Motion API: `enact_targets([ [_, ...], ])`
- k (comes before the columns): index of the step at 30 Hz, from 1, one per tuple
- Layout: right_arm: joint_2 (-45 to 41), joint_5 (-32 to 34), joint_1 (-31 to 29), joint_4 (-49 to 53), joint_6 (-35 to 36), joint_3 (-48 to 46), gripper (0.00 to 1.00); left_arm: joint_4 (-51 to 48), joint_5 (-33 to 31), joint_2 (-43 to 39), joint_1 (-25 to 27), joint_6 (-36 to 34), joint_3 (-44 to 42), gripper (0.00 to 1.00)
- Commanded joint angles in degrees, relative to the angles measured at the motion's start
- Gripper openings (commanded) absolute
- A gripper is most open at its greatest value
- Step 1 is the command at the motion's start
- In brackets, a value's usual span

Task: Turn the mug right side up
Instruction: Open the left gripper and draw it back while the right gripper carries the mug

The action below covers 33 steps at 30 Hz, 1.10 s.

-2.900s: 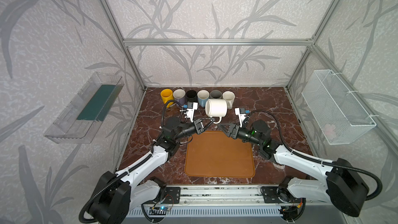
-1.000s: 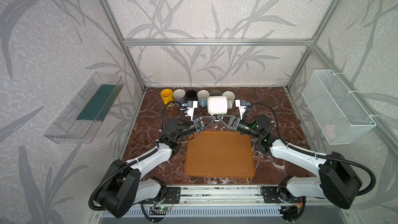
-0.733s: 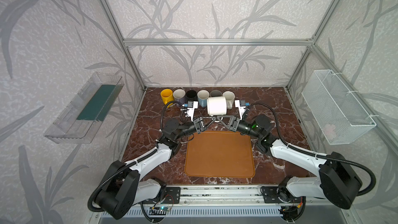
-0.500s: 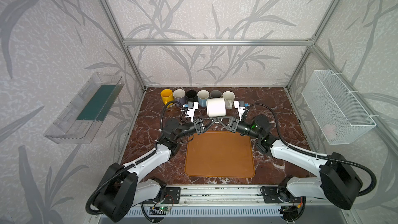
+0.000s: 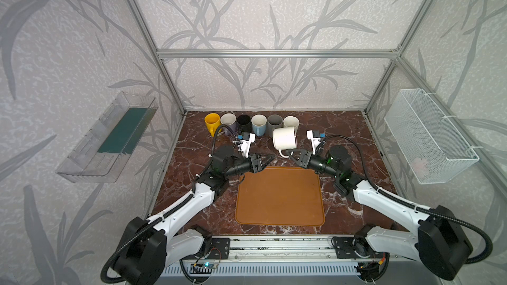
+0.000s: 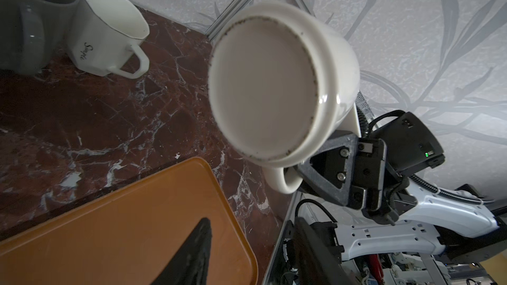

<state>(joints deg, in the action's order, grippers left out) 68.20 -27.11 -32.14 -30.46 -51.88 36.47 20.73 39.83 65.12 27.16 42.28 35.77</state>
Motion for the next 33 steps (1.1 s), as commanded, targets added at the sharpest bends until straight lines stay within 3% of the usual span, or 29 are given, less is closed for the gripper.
enact_targets([
  [1,-4.1,1.1,1.8,2.7,4.5,0.8,0.0,-9.8,-4.1,0.1,0.5,-5.0,2.1,0.51],
  [7,-6.6,5.6,3.9,19.1,13.1,5.0,0.0,-17.7,-7.7,0.6,1.5,-8.2,4.6,0.5],
  [17,-5.7,21.9,4.0,42.1,26.9,16.1,0.0,-26.1,-16.3,3.2,8.1,-12.3,8.8,0.49],
  [25,1.6,30.4,4.5,52.2,33.0,26.0,0.0,-35.4,-25.4,10.1,14.0,-15.9,14.4,0.47],
  [33,11.7,37.7,6.2,57.4,37.0,34.6,0.0,-37.2,-28.9,11.1,16.2,-16.8,15.0,0.46],
])
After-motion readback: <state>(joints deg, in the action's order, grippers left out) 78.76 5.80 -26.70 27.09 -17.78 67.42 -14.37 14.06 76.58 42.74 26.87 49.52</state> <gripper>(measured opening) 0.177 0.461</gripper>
